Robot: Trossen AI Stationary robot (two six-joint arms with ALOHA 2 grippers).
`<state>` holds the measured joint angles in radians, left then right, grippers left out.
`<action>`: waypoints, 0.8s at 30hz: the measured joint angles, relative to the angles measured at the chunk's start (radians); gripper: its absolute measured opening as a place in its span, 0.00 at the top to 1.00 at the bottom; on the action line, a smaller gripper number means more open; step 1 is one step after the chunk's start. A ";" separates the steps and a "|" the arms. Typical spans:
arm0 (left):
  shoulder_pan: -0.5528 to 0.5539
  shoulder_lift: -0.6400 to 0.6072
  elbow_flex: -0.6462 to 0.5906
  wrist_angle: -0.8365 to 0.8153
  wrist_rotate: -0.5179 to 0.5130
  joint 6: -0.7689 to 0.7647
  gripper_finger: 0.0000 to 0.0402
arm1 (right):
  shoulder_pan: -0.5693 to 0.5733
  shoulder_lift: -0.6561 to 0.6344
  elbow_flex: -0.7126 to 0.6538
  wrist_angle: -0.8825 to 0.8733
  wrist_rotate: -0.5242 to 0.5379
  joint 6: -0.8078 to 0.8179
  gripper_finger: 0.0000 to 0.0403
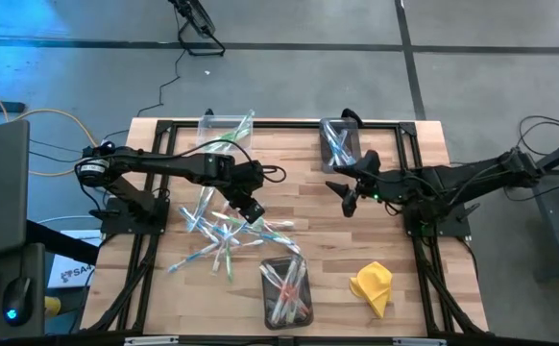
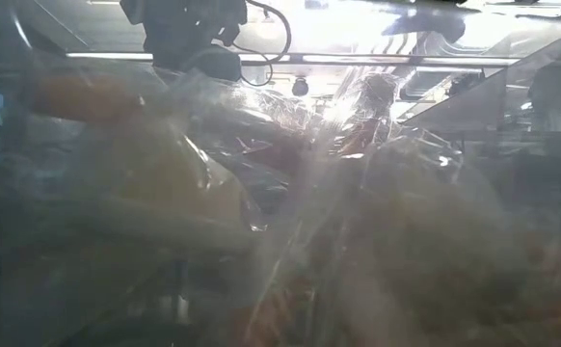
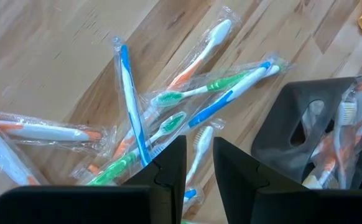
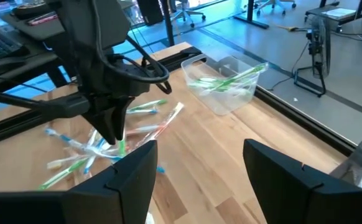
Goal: Pick & Place Toothbrushes
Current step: Put the blue toothbrush into the top black bin
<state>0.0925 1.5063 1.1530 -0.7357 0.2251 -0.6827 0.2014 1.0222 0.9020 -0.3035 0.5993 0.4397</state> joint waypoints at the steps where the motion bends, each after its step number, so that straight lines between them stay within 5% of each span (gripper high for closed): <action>1: 0.000 0.000 0.000 0.000 0.000 -0.001 0.81 | -0.003 0.000 0.000 0.000 0.000 0.000 0.43; 24: -0.016 -0.038 0.000 -0.088 -0.078 0.060 0.81 | -0.079 0.000 0.000 0.000 -0.112 0.000 0.43</action>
<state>0.0766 1.4685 1.1529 -0.8234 0.1468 -0.6229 0.1226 1.0222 0.9020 -0.3032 0.4876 0.4397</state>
